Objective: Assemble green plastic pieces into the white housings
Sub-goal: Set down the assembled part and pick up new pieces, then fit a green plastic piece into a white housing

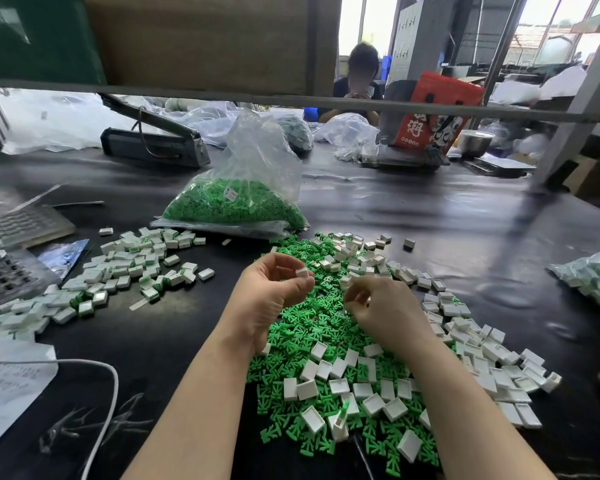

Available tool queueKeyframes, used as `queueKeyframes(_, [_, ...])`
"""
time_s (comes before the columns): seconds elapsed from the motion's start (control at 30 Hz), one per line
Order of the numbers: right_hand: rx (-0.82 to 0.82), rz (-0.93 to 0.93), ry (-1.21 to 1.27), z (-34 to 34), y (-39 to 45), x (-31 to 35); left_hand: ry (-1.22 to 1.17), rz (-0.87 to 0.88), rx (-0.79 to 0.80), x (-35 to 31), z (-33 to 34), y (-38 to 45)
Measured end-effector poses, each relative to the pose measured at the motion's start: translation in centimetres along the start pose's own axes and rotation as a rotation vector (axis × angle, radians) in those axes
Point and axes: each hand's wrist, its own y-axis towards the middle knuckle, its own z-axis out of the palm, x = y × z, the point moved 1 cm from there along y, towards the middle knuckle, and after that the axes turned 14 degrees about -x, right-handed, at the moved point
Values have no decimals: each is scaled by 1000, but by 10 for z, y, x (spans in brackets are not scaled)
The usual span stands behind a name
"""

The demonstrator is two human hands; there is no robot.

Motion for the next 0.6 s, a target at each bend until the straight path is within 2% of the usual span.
queueKeyframes(0.1, [-66,76,251,-3,2,5,-5,7,-28,1,-1,2])
queueKeyframes(0.27, [-79,217,761,-11,-1,20,-84,-11,-41,1,2,1])
queueKeyframes(0.4, [-74,208,890,-13,-3,26,-188,-34,-22,1,5,1])
queueKeyframes(0.6, [-98,240,998,-14,-3,29,-204,-52,-3,0,7,-2])
